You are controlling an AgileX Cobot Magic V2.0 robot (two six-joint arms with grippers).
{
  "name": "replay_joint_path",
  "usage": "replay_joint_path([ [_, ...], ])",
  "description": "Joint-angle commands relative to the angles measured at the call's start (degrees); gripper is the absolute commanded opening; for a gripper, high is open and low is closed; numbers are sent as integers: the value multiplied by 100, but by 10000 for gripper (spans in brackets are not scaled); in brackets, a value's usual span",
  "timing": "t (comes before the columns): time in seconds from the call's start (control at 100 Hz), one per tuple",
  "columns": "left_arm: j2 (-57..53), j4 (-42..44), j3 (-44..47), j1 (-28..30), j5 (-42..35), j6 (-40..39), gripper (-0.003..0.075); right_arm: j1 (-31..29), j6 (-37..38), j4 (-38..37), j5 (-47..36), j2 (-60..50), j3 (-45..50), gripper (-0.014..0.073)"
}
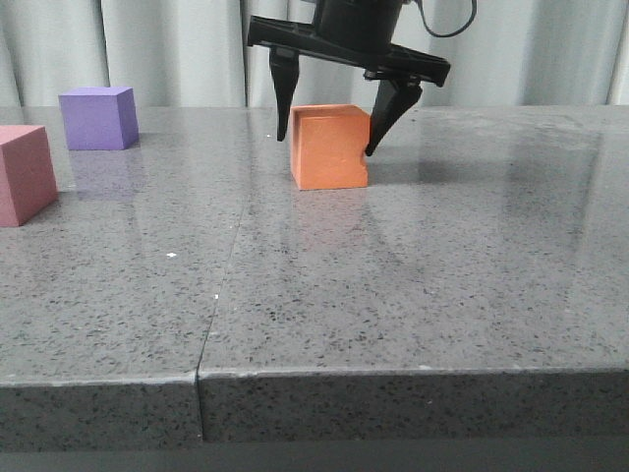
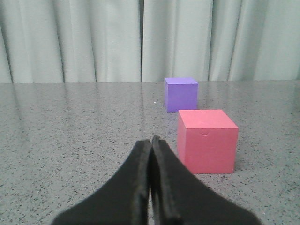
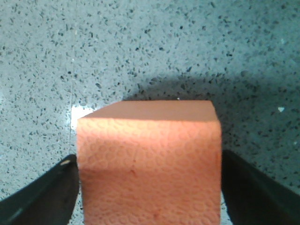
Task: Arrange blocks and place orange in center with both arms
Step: 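Open the right gripper and lift it away from the orange cube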
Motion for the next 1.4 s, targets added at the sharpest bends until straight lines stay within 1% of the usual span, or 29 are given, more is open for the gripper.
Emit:
replay_joint_path([
  [0.0, -159, -27, 225, -1, -454, 2, -20, -13, -97, 46, -27, -346, -177, 648],
  [0.36, -159, -27, 225, -1, -454, 2, -20, -13, -110, -11, 276, -358, -177, 647],
  [0.58, -159, -27, 225, -1, -454, 2, -20, -13, -307, -11, 503, -389, -177, 647],
  [1.01, -159, -27, 225, -1, -454, 2, -20, -13, -380, -169, 503, -1155, -169, 647],
  [1.09, -159, -27, 225, -1, -454, 2, -20, -13, -393, -226, 509, -1304, -169, 634],
  [1.13, -159, -27, 225, -1, -454, 2, -20, -13, -407, -231, 509, -1362, -169, 605],
  [1.18, -159, -27, 225, -1, -454, 2, -20, -13, -495, -231, 509, -1442, -169, 545],
  [1.23, -159, -27, 225, -1, -454, 2, -20, -13, -564, -231, 509, -1503, -169, 463],
  [1.3, -159, -27, 225, -1, -454, 2, -20, -13, -593, -238, 509, -1569, -160, 316],
  [1.32, -159, -27, 225, -1, -454, 2, -20, -13, -593, -239, 509, -1597, -155, 289],
  [1.37, -159, -27, 225, -1, -454, 2, -20, -13, -593, -239, 509, -1648, -147, 185],
  [1.39, -159, -27, 225, -1, -454, 2, -20, -13, -593, -239, 509, -1668, -141, 161],
])
